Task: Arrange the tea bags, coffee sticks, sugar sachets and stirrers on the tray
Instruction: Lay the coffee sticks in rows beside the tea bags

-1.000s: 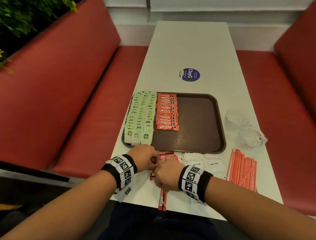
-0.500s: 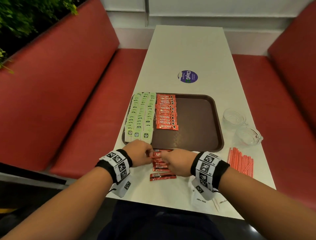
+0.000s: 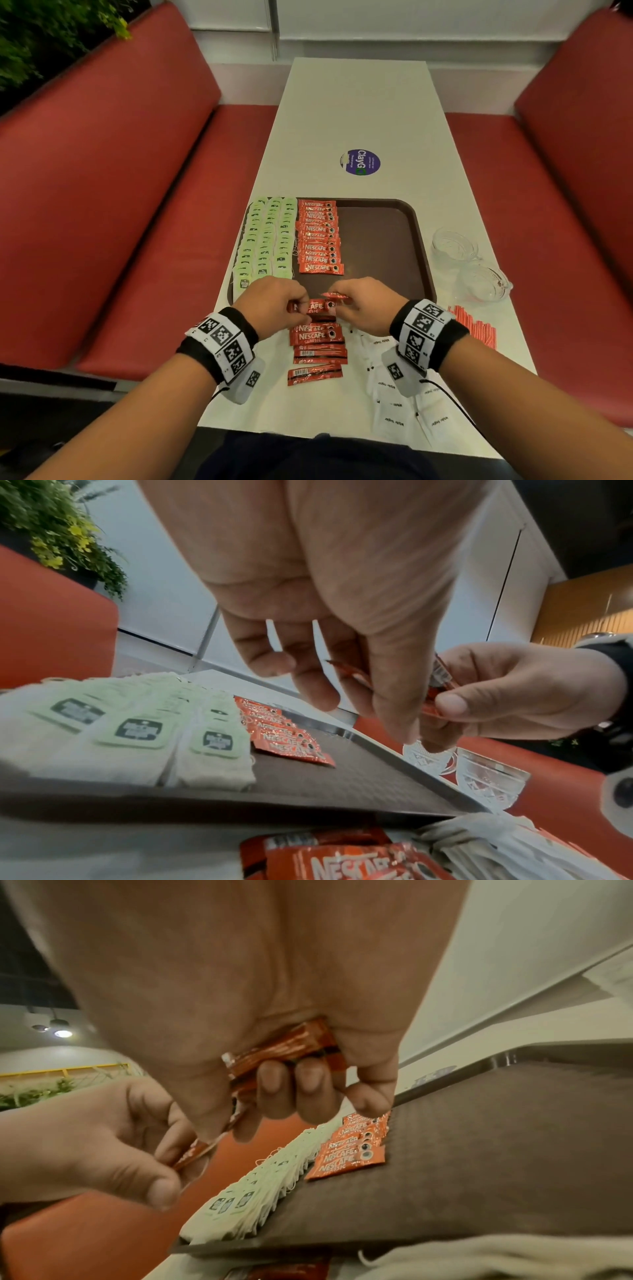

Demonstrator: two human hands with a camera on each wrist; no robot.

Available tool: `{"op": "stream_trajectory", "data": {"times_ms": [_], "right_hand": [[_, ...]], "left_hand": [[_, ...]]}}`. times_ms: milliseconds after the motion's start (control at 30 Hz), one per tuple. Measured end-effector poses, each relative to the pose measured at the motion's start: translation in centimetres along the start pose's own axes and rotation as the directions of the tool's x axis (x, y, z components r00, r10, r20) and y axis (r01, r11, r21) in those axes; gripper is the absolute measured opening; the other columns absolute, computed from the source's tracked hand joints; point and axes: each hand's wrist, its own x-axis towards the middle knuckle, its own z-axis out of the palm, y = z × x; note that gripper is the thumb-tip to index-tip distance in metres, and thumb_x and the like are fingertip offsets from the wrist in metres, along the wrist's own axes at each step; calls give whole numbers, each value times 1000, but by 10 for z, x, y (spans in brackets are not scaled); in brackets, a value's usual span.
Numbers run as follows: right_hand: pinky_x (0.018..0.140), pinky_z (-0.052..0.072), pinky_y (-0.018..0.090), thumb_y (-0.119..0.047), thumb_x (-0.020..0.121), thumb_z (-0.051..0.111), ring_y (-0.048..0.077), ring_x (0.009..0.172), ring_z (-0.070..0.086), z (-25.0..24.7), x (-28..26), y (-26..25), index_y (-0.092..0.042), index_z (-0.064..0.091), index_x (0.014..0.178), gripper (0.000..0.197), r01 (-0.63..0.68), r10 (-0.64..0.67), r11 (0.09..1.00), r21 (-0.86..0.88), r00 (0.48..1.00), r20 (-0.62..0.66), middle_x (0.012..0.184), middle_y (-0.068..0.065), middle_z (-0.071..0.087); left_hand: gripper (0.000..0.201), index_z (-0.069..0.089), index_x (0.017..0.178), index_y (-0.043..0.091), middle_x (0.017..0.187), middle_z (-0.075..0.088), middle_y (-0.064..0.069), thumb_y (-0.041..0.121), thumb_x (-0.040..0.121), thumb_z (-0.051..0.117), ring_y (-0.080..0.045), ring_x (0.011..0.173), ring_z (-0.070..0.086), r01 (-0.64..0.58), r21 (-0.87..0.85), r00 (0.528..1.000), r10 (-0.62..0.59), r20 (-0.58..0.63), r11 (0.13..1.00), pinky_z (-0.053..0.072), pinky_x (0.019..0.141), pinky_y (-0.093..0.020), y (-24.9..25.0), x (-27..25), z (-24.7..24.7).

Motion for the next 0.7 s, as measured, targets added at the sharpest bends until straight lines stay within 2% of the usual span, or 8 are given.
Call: {"op": "stream_trajectory", "data": {"times_ms": [67, 200, 300, 367, 433, 533, 600, 700], "right_hand": [[77, 51, 32, -30, 97, 61, 11, 83, 60, -1, 3, 6, -31, 58, 92, 6, 4, -4, 1000, 15, 1000, -22, 87, -11, 63], [74, 49, 32, -26, 95, 61, 12, 79, 59, -5, 10, 16, -29, 60, 87, 8, -6, 8, 1000, 26, 996, -85, 81, -11, 61], [75, 49, 32, -29, 97, 58, 14, 80, 61, -9, 15, 21, -27, 65, 97, 7, -33, 39, 999, 44, 988, -148, 85, -9, 65], [72, 46, 31, -32, 100, 54, 15, 80, 60, -13, 19, 24, -24, 64, 100, 13, -61, 68, 997, 41, 980, -188, 86, -10, 63], [69, 43, 32, -36, 101, 50, 13, 76, 57, -16, 21, 28, -23, 60, 93, 19, -87, 91, 996, 31, 976, -197, 82, -10, 60], [71, 48, 37, -39, 102, 42, 16, 76, 57, -20, 22, 34, -19, 57, 87, 29, -136, 141, 990, 41, 974, -177, 82, -4, 59], [76, 50, 41, -35, 102, 38, 19, 78, 58, -20, 22, 38, -16, 59, 88, 31, -163, 170, 985, 54, 968, -182, 84, 0, 60], [76, 51, 40, -31, 99, 40, 22, 78, 59, -21, 24, 45, -15, 59, 89, 27, -230, 235, 972, 48, 958, -165, 83, 2, 61]], "left_hand": [[20, 64, 78, 31, 74, 63, 18, 41, 77, 81, 0, 73, 58, 19, -56, 1000, -19, -1, 998, 48, 68, -22, 3, 5, -1], [14, 63, 96, 35, 86, 68, 17, 35, 87, 74, -2, 81, 62, 31, -161, 999, -35, -24, 987, 48, 75, -22, 5, 20, -1], [6, 68, 94, 34, 83, 66, 16, 34, 89, 71, -4, 80, 59, 57, -74, 996, -62, -62, 996, 45, 73, -20, 1, 41, -1], [4, 67, 86, 35, 79, 65, 15, 34, 88, 71, -6, 78, 58, 117, -42, 988, -120, -97, 992, 50, 78, -28, -6, 56, 3], [7, 67, 82, 35, 79, 64, 17, 36, 86, 73, -8, 79, 60, 190, 8, 975, -187, -120, 982, 52, 86, -36, -14, 70, 11], [8, 69, 85, 36, 86, 64, 16, 43, 85, 71, -14, 89, 59, 260, 155, 964, -247, -99, 953, 50, 91, -43, -20, 85, 22], [10, 69, 87, 37, 90, 65, 14, 46, 86, 70, -16, 93, 58, 271, 216, 963, -259, -80, 938, 49, 91, -43, -21, 94, 26], [13, 71, 89, 37, 94, 67, 12, 49, 85, 71, -17, 97, 58, 307, 255, 952, -298, -73, 917, 48, 92, -42, -23, 105, 28]]}}
